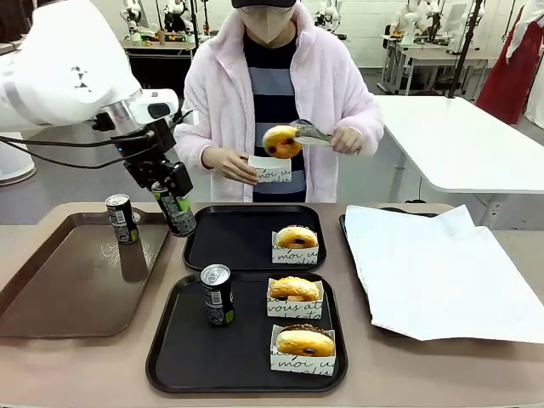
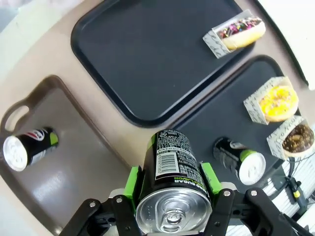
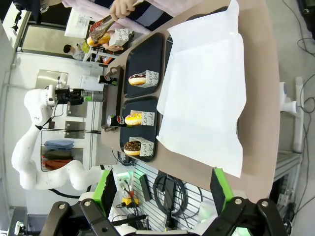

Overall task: Set up donuts and drinks on trays.
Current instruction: Pick up one Pepsi coke from the Handle tray and place it on the Flat Tray without a Pepsi coke.

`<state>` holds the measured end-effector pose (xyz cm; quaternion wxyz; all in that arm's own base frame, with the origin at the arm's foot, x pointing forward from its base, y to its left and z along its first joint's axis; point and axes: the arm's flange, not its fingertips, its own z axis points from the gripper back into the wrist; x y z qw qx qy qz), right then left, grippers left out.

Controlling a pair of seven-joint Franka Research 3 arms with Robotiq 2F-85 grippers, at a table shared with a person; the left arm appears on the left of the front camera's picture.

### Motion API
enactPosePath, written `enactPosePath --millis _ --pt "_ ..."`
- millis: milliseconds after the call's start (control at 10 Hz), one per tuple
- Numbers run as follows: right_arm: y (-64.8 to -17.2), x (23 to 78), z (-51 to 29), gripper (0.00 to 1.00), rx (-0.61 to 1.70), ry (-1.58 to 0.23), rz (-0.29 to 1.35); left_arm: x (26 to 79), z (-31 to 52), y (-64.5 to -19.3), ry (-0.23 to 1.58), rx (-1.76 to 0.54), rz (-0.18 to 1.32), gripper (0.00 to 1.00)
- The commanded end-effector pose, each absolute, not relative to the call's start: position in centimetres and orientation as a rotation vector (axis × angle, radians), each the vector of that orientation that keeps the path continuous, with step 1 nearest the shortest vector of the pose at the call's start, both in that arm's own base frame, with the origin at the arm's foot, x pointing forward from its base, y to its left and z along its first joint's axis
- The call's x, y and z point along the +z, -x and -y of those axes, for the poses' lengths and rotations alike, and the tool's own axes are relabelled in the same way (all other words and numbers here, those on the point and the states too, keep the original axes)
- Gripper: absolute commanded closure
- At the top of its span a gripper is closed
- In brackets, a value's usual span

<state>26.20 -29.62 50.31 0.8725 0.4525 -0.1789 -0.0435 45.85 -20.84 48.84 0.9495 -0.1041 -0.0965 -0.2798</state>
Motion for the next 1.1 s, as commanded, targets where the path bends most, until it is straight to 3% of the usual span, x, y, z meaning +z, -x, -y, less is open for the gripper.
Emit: enactPosePath --millis 0,500,800,1000 --pt "-26.5 50.4 29.6 0.00 -0.082 -0.967 0.403 49.0 21.9 -47.8 0.180 -0.544 0.205 0.41" --pt "-26.5 50.4 29.6 0.00 -0.082 -0.967 0.403 46.1 23.4 -50.1 0.167 -0.528 0.170 0.41" --pt "-26.5 50.4 29.6 0.00 -0.082 -0.967 0.403 48.5 17.4 -41.9 0.220 -0.656 0.037 0.41" --pt "-26.5 50.4 29.6 0.00 -0.082 -0.967 0.403 49.2 13.6 -37.0 0.190 -0.690 0.026 0.41"
